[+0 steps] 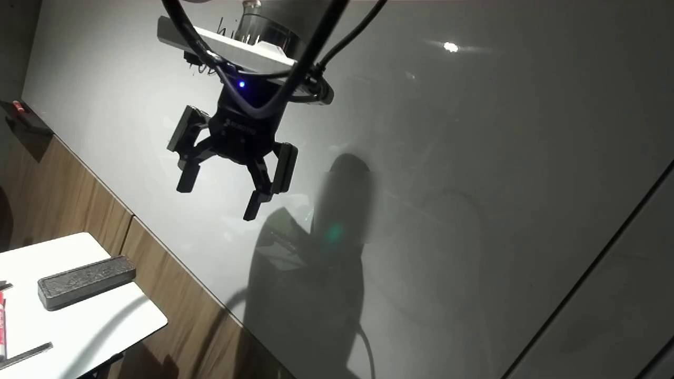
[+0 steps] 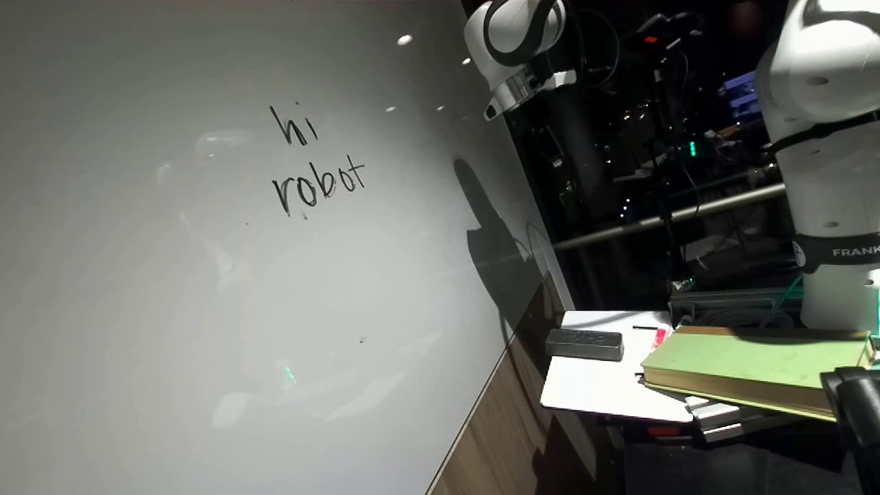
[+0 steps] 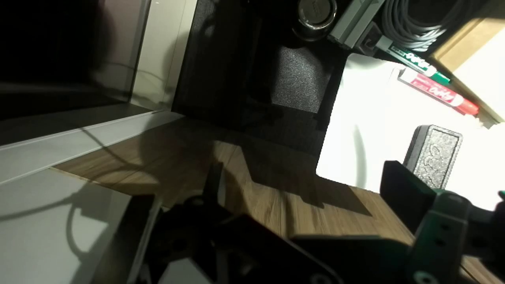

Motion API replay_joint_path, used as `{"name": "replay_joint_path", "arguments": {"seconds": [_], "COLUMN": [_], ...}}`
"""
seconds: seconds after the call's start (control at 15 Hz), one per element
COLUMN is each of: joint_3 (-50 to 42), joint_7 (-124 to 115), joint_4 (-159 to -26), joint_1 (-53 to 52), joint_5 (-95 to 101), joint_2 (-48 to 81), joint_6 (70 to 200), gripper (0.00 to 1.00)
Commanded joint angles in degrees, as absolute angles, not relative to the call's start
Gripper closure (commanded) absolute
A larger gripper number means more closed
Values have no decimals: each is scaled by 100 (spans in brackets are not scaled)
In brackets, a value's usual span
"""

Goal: Use the duster to erase the writings on the whiteboard

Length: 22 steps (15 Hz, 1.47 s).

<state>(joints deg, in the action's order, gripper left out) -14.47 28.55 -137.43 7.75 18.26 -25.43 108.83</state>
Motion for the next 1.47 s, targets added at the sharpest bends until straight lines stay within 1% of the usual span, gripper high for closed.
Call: {"name": "replay_joint_path", "arguments": {"seconds": [0.0,0.27,0.47,0.67,0.87,0.93,1.0,1.4], "joint_3": [-1406,-1091,-592,67,649,819,925,965], "joint_7": [2826,2294,1445,370,-553,-814,-1032,-1773], "joint_4": [-13800,-14362,-14980,-15570,-16096,-15840,-15977,-16019], "joint_1": [760,531,219,-74,-86,7,99,520], "joint_5": [1812,1414,882,680,1002,1122,1264,1945], "joint_2": [-2604,-3035,-3406,-3445,-3128,-2703,-2624,-1703], "joint_6": [10869,10998,11394,12378,13495,13646,13879,14494], "gripper": [0,0,0,0,0,0,0,0]}}
